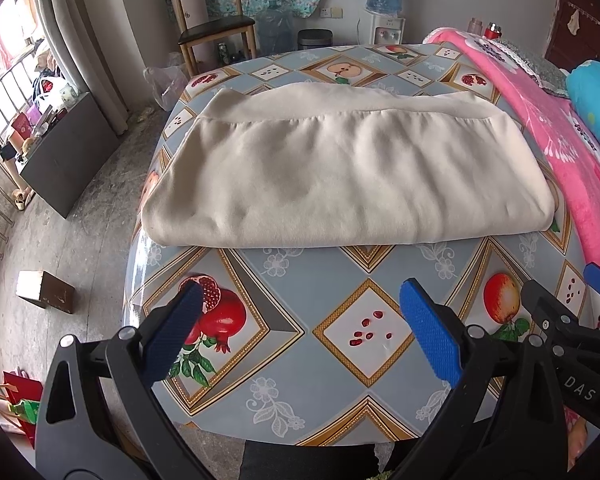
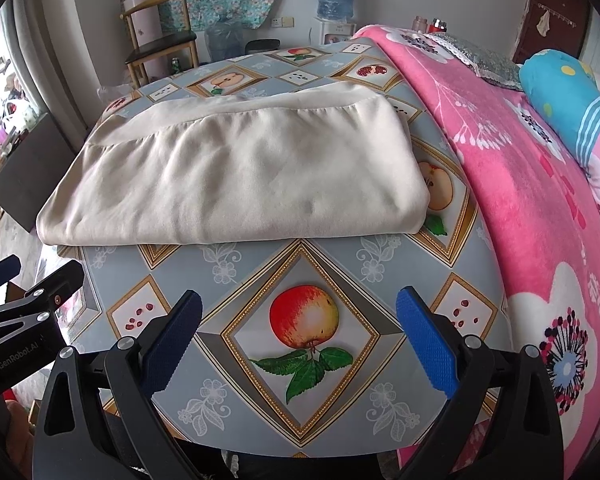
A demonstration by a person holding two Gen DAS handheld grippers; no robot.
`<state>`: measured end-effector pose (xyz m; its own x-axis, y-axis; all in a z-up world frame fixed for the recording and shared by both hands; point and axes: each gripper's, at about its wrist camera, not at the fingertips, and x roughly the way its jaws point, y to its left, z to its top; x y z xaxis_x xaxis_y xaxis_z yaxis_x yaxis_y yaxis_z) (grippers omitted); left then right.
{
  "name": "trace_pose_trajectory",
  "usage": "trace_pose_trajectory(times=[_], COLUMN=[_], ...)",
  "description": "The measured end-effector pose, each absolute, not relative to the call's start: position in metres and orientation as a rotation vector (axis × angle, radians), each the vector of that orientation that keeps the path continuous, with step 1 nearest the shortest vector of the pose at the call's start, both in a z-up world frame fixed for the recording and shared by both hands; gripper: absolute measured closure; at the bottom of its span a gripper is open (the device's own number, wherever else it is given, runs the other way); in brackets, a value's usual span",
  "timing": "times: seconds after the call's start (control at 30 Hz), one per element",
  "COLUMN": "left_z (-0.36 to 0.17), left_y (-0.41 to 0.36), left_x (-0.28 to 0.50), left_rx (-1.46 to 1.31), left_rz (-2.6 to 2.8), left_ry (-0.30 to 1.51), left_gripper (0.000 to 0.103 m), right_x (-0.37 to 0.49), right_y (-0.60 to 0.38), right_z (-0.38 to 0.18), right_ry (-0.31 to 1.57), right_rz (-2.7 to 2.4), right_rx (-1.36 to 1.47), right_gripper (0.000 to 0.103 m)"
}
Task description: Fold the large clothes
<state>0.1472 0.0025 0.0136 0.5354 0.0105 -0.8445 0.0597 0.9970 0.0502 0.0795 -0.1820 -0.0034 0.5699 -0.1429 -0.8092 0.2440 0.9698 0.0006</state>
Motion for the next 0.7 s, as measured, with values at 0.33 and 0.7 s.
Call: trace_pose_trajectory(times=[0.33,0.7], left_z=[0.0151,0.0158], left_y=[0.003,0.004], left_x=[0.1478,0.1474], left_rx=[0.076,0.076], left_rz=[-0.028,-0.03], left_ry=[1.005,1.005], left_gripper=[0.008,0.008], right_x=[0.0793,0.0806], right_y=[-0.1822,-0.1814], right_z=[-0.0033,-0.0029], right_ry=[0.939,0.941], right_rz=[-0.227,-0.226], right_rx=[0.115,0.114], right_gripper=[0.008,0.008])
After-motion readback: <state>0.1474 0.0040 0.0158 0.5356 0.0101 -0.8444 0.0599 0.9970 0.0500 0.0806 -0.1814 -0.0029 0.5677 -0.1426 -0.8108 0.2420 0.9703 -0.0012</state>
